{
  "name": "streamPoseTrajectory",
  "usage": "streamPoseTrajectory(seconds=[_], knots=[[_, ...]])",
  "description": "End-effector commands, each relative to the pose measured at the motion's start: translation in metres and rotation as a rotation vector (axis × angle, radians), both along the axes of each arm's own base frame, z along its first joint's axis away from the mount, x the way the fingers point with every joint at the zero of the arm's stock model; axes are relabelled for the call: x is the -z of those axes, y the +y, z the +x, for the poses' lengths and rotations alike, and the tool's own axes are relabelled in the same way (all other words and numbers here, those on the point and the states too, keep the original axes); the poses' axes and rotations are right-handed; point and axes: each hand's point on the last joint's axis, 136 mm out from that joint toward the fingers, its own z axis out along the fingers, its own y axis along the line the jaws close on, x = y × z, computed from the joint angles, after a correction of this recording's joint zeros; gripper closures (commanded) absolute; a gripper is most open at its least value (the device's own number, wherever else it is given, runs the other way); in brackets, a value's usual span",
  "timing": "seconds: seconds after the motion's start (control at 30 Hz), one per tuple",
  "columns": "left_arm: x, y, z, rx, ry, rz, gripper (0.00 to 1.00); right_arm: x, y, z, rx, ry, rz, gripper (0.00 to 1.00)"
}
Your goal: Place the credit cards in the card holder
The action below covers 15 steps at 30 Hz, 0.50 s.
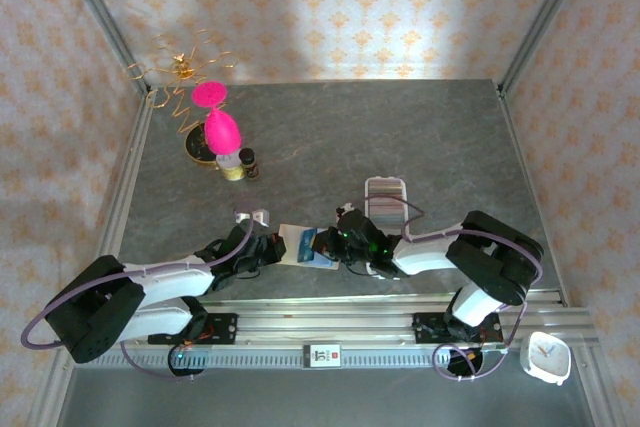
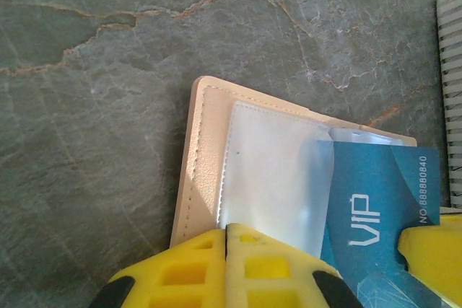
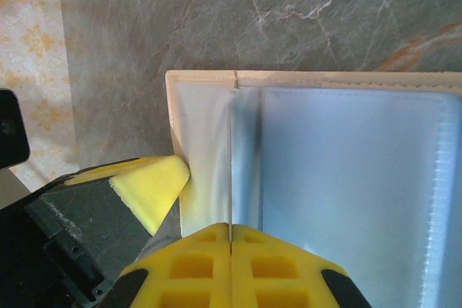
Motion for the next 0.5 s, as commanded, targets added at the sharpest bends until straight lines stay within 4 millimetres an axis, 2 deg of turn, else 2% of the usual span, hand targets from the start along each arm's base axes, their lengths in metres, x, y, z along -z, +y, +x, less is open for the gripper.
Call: streamPoseTrajectory(seconds=[0.0,0.1,0.47], knots=[[0.005,0.007,-0.004,-0.020,0.011,0.022,1.00,-0.002,-0.006,0.004,0.020,-0.050,-0.042,1.00],[0.005,0.007,-0.004,-0.021,0.010,0.022,1.00,0.000,-0.010,0.006,0.023,-0.067,-0.073,1.00],[0.006,0.006,-0.004,-0.016,0.013,0.022,1.00,-0.005,0.000,0.004,0.001,-0.059,0.000,1.00]])
